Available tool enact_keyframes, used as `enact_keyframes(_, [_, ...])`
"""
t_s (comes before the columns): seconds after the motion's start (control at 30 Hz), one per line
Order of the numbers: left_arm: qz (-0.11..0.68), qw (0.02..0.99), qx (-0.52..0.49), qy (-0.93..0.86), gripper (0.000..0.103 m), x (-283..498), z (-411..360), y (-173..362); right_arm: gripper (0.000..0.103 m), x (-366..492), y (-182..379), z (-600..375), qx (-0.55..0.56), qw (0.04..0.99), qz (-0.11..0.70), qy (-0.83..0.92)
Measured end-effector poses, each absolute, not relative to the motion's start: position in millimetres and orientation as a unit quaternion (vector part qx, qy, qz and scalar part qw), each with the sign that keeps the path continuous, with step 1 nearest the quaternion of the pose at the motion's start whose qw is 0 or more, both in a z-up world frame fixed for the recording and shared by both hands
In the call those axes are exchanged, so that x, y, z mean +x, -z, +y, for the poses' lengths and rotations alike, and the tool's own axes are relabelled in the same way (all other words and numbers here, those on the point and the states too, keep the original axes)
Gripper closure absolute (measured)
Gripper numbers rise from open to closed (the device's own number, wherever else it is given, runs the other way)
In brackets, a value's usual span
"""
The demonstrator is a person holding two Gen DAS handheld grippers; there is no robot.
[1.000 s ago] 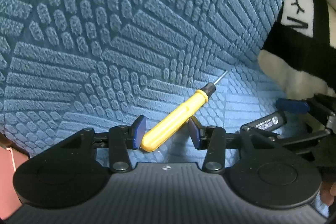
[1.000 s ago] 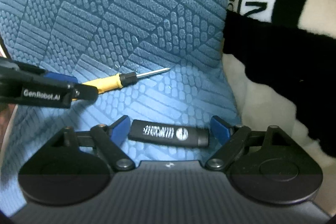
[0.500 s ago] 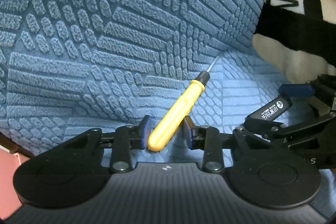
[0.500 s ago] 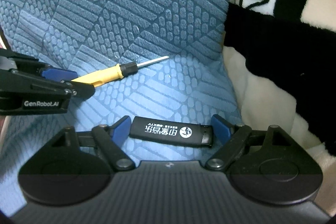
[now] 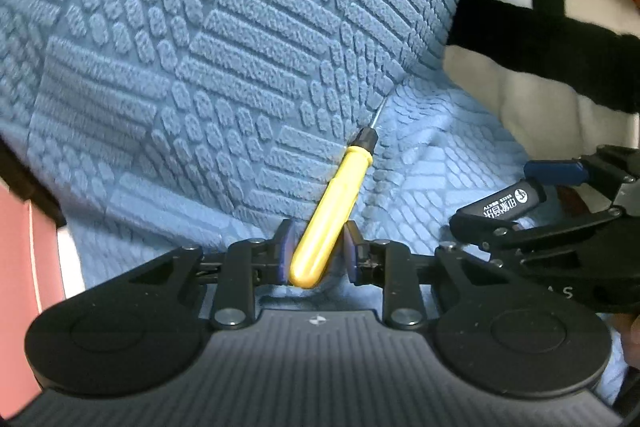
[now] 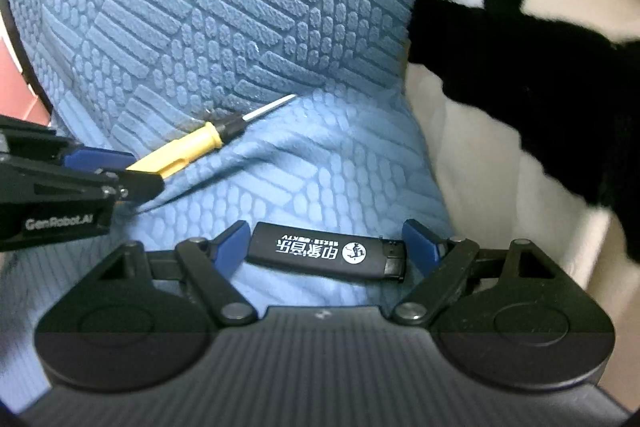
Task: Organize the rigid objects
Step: 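Close the left gripper on the yellow screwdriver while the right gripper grasps the black USB stick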
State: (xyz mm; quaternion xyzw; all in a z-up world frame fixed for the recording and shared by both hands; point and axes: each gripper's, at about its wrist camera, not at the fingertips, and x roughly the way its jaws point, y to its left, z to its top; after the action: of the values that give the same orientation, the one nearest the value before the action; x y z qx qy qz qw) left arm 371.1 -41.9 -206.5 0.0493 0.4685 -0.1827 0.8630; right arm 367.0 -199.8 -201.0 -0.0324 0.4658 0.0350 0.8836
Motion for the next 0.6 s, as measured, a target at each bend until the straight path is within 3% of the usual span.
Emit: enact_keyframes(0.6, [0.470,0.869,0.004,0.156,0.080,315,-43,206,0.018,306,185,-212,0.047,0.881,0.470,-0.022])
